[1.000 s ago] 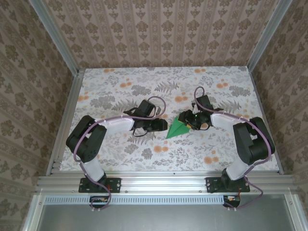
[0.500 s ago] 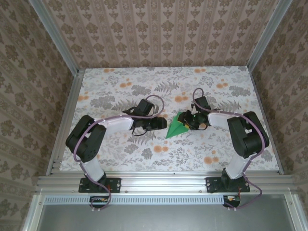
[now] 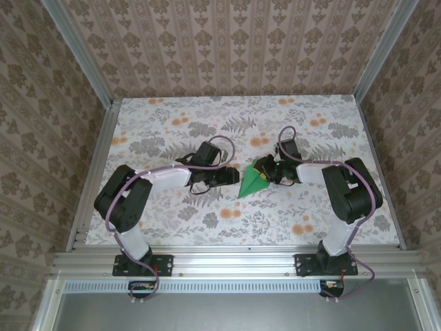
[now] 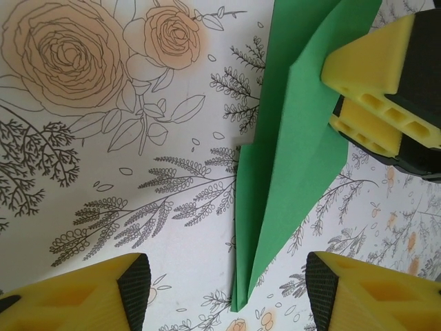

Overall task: Fold a paper plane with a square sheet of paper (pick it up from the middle)
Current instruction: Turn over the paper at the center of the table.

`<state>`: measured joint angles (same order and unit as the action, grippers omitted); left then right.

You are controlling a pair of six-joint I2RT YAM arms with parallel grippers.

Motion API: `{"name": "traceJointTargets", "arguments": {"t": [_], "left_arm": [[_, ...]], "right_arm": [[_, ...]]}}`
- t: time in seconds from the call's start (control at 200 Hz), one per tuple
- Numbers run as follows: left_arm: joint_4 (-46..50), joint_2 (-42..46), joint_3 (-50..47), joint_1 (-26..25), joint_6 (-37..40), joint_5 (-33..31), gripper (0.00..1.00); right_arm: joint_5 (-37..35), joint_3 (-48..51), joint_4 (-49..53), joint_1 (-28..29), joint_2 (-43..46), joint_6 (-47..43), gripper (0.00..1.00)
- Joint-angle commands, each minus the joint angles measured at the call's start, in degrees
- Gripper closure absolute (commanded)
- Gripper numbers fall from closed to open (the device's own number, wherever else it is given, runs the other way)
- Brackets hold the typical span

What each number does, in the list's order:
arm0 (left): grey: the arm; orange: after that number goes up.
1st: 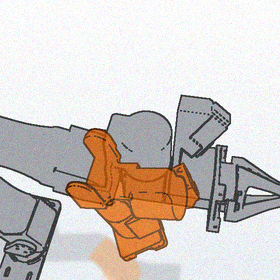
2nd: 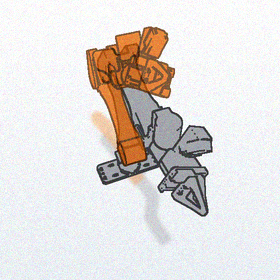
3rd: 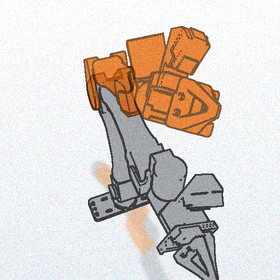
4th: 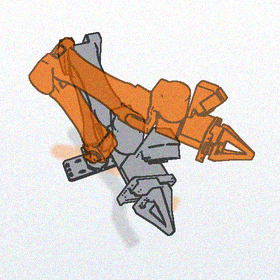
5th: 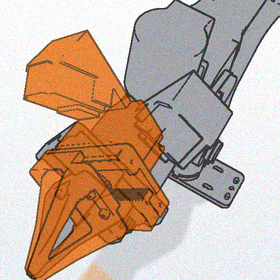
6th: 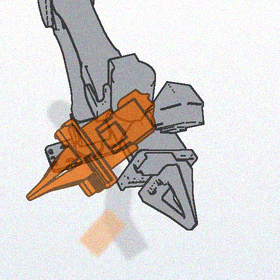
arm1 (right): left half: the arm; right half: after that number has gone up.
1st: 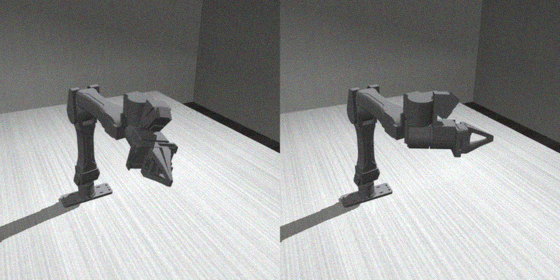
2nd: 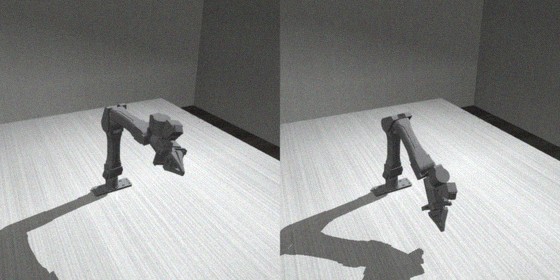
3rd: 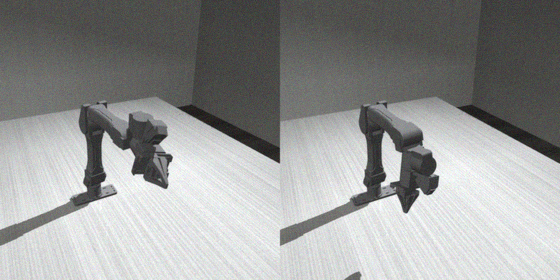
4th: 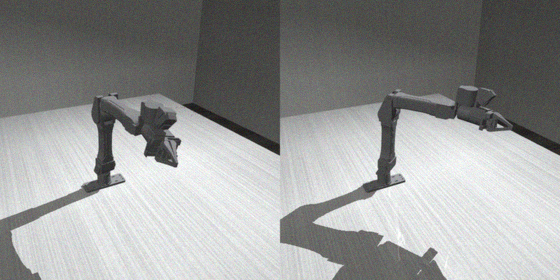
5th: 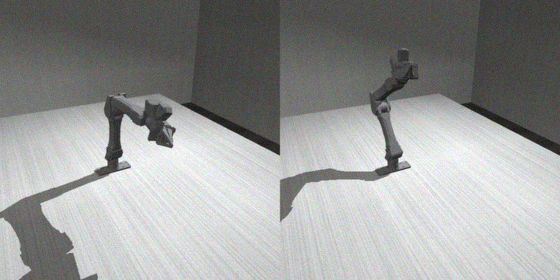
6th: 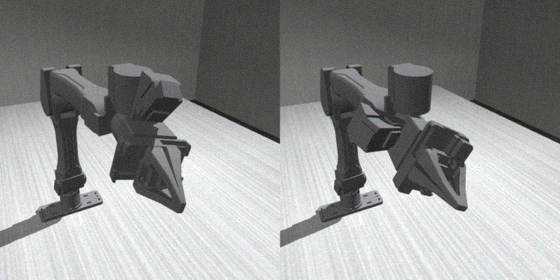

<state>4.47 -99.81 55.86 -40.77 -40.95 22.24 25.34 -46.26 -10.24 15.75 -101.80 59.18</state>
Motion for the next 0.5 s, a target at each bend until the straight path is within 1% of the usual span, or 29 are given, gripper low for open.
{"name": "traceJointTargets", "arguments": {"t": [0.0, 0.125, 0.205, 0.285, 0.365, 0.495], "left_arm": [[-0.67, -0.56, -1.34, 0.53, -1.18, 0.61, 0.36], [-1.02, 0.66, -2.12, 1.79, -1.94, 1.22, 0.34], [-0.59, 2.23, -2.98, 3.22, -2.12, 1.21, 0.30], [1.21, 4.07, -3.41, 5.46, -1.44, 1.31, 0.27], [3.36, 6.19, -3.96, 8.24, -0.50, 0.63, 0.23], [7.43, 9.22, -4.32, 14.03, 1.60, -0.18, 0.16]], "right_arm": [[1.78, 0.62, -4.37, -0.19, -1.94, 2.16, 0.73], [1.79, 0.73, -4.96, -0.06, -1.63, 1.39, 0.90], [0.51, 0.13, -1.49, -0.08, 0.76, -1.64, 0.96], [-1.77, -2.23, 6.78, 0.00, 4.63, -7.57, 0.98], [-4.98, -5.56, 17.82, 0.72, 9.27, -15.17, 0.99], [-14.44, -13.21, 37.27, 3.31, 14.27, -27.17, 0.99]]}}
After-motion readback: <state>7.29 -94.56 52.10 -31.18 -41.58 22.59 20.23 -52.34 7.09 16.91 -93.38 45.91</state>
